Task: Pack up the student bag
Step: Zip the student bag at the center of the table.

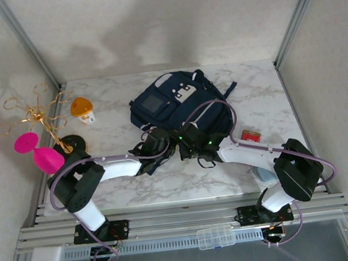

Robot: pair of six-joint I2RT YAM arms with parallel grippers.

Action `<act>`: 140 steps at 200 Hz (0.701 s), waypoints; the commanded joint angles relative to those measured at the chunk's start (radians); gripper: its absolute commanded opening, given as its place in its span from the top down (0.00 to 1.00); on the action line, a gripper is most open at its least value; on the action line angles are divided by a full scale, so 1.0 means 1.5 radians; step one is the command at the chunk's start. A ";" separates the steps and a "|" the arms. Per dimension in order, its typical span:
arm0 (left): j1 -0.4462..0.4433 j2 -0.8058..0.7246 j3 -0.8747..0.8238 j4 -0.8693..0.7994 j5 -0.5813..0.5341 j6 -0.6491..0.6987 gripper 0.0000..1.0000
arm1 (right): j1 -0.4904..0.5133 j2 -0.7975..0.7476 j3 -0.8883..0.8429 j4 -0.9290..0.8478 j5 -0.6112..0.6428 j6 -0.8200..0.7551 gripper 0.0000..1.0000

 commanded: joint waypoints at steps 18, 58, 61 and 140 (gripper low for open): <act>0.043 -0.027 0.019 -0.072 -0.075 0.050 1.00 | 0.003 -0.027 0.013 -0.045 0.038 -0.005 1.00; 0.152 -0.070 0.007 -0.149 -0.050 0.165 1.00 | -0.006 -0.094 -0.030 -0.138 0.085 0.003 1.00; 0.164 -0.071 0.009 -0.156 -0.048 0.177 1.00 | -0.009 -0.103 -0.037 -0.145 0.087 0.005 1.00; 0.250 -0.061 0.063 -0.141 0.128 0.299 0.67 | 0.019 -0.111 -0.031 -0.023 0.016 -0.057 1.00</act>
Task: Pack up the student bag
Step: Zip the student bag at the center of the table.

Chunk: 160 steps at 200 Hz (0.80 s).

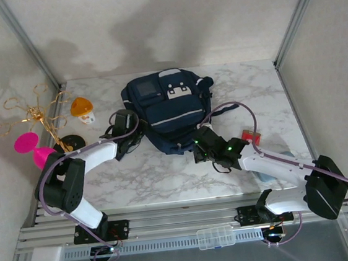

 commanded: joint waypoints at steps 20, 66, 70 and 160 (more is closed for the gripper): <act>-0.036 -0.083 -0.063 0.058 0.002 0.012 0.61 | 0.022 0.066 0.051 0.070 -0.036 -0.037 1.00; -0.095 -0.150 -0.159 0.069 -0.030 -0.069 0.47 | 0.014 0.117 0.085 0.054 -0.100 -0.050 0.84; -0.105 -0.154 -0.165 0.080 -0.036 -0.078 0.46 | 0.014 0.118 0.086 0.055 -0.099 -0.047 0.81; -0.173 -0.058 -0.138 0.130 -0.080 -0.182 0.53 | -0.012 0.206 0.141 0.079 -0.115 0.005 0.56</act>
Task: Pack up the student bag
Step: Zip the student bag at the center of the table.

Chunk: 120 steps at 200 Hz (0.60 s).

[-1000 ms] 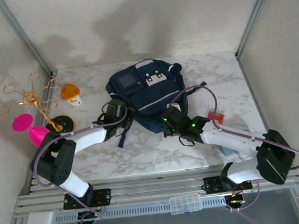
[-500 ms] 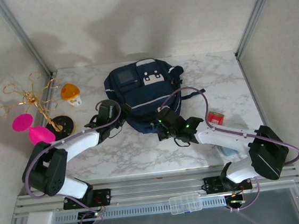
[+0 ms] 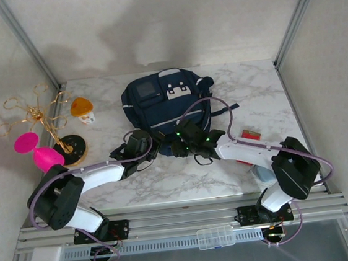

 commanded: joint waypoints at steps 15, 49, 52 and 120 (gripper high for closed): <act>-0.003 0.035 0.021 0.020 -0.042 -0.034 0.58 | -0.023 0.036 0.027 0.016 -0.040 0.030 0.55; -0.003 0.056 0.021 0.035 -0.028 -0.036 0.75 | -0.029 0.060 0.024 0.051 -0.091 0.036 0.55; -0.003 0.058 0.020 0.038 -0.027 -0.037 0.77 | -0.029 0.062 0.024 0.055 -0.097 0.036 0.55; -0.006 0.055 0.025 0.037 -0.031 -0.026 1.00 | -0.032 0.124 0.086 0.045 -0.075 0.001 0.72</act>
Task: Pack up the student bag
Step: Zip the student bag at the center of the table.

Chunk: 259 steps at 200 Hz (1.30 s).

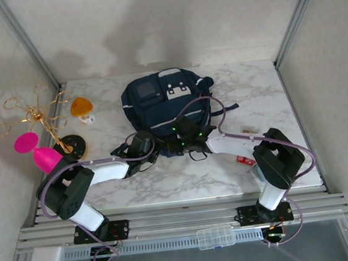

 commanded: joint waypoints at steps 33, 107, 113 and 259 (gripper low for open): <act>-0.006 -0.019 0.014 0.002 -0.025 0.009 1.00 | 0.000 0.007 0.032 0.014 -0.043 -0.023 0.82; 0.022 -0.060 0.022 -0.072 -0.052 0.065 1.00 | -0.001 -0.059 -0.006 -0.079 0.073 -0.053 0.98; 0.028 -0.066 0.022 -0.082 -0.053 0.072 1.00 | -0.003 -0.069 -0.016 -0.087 0.092 -0.056 0.99; 0.025 -0.086 0.063 -0.091 -0.033 0.099 1.00 | 0.013 -0.102 -0.026 -0.071 0.070 0.004 0.92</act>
